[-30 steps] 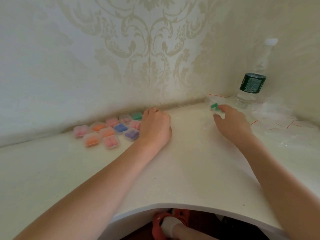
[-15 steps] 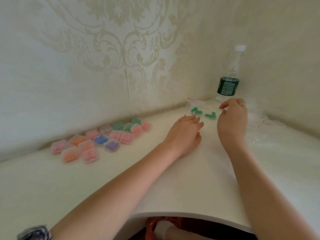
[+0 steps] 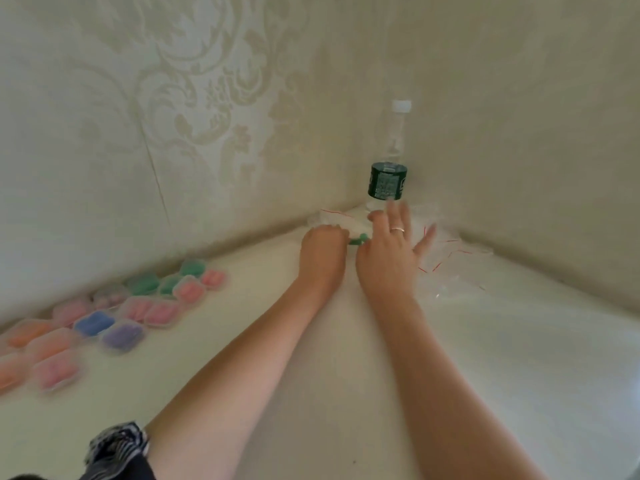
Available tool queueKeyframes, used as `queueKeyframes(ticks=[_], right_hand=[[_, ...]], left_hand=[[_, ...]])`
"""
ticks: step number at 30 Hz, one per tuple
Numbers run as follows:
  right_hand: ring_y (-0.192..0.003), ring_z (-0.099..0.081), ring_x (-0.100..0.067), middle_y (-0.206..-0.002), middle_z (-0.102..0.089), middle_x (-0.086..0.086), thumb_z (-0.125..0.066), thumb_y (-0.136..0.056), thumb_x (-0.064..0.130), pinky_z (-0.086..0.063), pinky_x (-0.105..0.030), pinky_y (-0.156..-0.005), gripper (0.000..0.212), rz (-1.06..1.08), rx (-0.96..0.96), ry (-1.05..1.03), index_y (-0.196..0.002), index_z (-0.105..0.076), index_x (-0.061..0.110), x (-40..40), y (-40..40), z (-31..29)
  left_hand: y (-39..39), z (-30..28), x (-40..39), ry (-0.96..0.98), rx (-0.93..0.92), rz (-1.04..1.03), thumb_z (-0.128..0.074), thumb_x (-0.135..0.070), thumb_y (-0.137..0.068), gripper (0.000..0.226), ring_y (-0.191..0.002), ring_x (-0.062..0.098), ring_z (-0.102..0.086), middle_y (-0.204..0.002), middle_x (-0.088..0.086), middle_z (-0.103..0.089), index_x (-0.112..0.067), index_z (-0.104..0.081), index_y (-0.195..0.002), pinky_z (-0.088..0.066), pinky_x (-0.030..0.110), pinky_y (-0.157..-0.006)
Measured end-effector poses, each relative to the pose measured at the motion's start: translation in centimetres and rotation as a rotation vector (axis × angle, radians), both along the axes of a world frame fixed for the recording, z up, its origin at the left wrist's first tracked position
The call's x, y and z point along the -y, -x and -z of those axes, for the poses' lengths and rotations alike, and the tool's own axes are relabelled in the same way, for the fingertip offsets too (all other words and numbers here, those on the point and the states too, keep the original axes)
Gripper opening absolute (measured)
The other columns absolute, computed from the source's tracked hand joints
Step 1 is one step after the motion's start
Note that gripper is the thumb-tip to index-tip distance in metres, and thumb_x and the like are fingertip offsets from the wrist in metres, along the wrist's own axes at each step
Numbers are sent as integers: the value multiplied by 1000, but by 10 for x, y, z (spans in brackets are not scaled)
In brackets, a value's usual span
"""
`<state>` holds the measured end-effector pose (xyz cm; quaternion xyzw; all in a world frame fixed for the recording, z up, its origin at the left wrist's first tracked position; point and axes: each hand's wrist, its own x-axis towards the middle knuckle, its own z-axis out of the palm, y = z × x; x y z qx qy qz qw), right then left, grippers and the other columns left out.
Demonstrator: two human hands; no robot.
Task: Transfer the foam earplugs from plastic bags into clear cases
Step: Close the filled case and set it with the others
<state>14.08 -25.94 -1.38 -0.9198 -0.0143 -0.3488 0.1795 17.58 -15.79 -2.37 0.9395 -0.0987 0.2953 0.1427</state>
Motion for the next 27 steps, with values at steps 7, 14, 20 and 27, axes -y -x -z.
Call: queueKeyframes(ticks=[7, 14, 20, 27], right_hand=[[-119, -54, -23, -128, -61, -5, -55, -90, 6, -31, -31, -105, 46, -518, -79, -160, -135, -53, 18, -16, 4, -1], [-57, -64, -7, -76, -68, -1, -71, -83, 8, -54, -21, -63, 24, -753, -281, -827, -103, -63, 18, -46, 38, -19], [-56, -61, -9, -77, -67, -7, -65, -86, 7, -54, -19, -62, 24, -906, -768, -1235, -110, -61, 6, -62, 46, -18], [-57, -61, -6, -78, -65, -5, -61, -86, -6, -52, -16, -56, 20, -808, -782, -1199, -97, -61, 11, -61, 40, -19]], left_hand=[[45, -13, -26, 673, 99, 200, -63, -9, -84, 11, -76, 11, -64, -81, -2, -71, -13, -73, -83, -45, 21, -68], [83, -23, -82, 1005, -25, 124, -60, -23, -91, 29, -53, 16, -57, -63, 10, -54, -13, -45, -69, -54, 30, -64], [109, -16, -107, 1265, -133, 80, -42, -16, -101, 19, -39, 12, -59, -68, 12, -57, -5, -50, -89, -51, 24, -41], [103, -16, -111, 1210, -98, 116, -71, -8, -83, 14, -61, 11, -66, -77, 7, -64, -5, -57, -81, -55, 26, -50]])
